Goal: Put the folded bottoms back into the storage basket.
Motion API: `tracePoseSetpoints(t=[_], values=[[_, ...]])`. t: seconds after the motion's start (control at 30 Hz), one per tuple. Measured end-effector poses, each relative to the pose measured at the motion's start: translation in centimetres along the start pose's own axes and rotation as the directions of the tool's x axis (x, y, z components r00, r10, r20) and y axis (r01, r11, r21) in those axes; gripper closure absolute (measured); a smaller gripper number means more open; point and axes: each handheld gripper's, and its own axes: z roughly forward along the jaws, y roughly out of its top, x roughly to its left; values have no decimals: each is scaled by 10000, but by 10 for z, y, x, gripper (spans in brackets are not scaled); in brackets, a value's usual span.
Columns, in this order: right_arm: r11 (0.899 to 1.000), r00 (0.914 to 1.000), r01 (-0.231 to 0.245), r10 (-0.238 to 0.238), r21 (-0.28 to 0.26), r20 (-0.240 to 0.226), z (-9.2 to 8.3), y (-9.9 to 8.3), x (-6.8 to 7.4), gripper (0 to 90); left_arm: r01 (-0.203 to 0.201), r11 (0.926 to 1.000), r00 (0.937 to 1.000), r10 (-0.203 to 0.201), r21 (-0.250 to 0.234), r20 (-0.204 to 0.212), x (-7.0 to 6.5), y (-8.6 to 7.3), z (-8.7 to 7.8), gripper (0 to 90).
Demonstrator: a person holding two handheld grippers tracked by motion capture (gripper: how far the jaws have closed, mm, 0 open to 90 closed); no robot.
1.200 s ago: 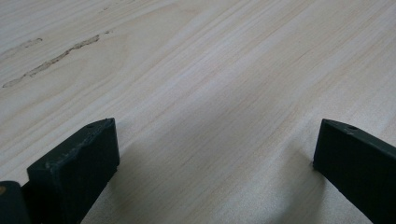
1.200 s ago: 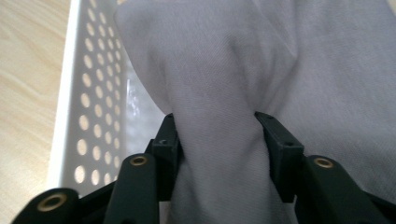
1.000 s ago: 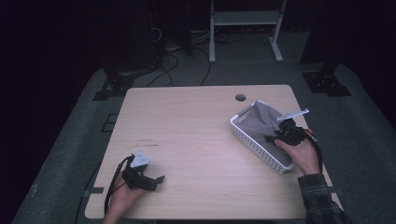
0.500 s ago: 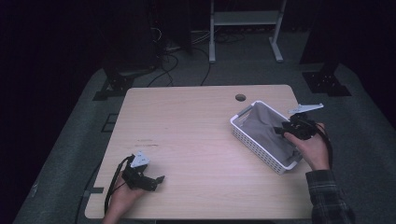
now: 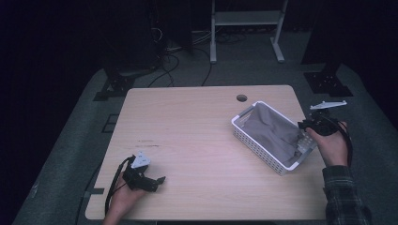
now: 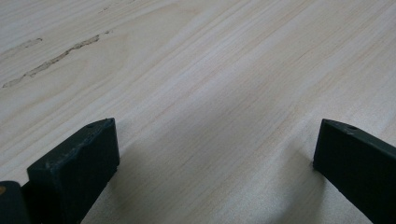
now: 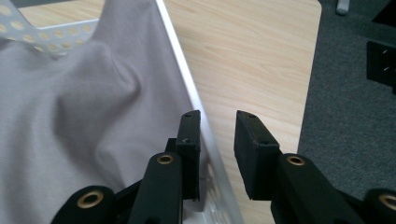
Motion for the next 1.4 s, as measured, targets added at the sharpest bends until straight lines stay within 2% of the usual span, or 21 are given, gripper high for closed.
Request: tracePoseSetpoints(t=[0.2, 0.37, 0.6, 1.0, 1.4], values=[[9997, 9994, -130, 137, 218, -318, 5, -5, -7, 759, 2, 10000, 10000, -2, -3, -3, 0, 0, 0, 0], [9991, 9982, -164, 187, 394, -564, 8, -8, -7, 795, -1, 10000, 10000, 1, -3, -3, 0, 0, 0, 0], [9988, 9978, -169, 197, 451, -633, 8, -7, -3, 806, 0, 10000, 10000, 0, -5, -4, 0, 0, 0, 0], [9984, 9909, 224, -152, 519, -1341, 8, -5, 30, 835, -2, 10000, 10000, 2, -1, -4, 0, 0, 0, 0], [9943, 9820, 842, -715, 661, -1750, 9, 0, 73, 816, 7, 10000, 10000, -7, -27, -4, 0, 0, 0, 0]])
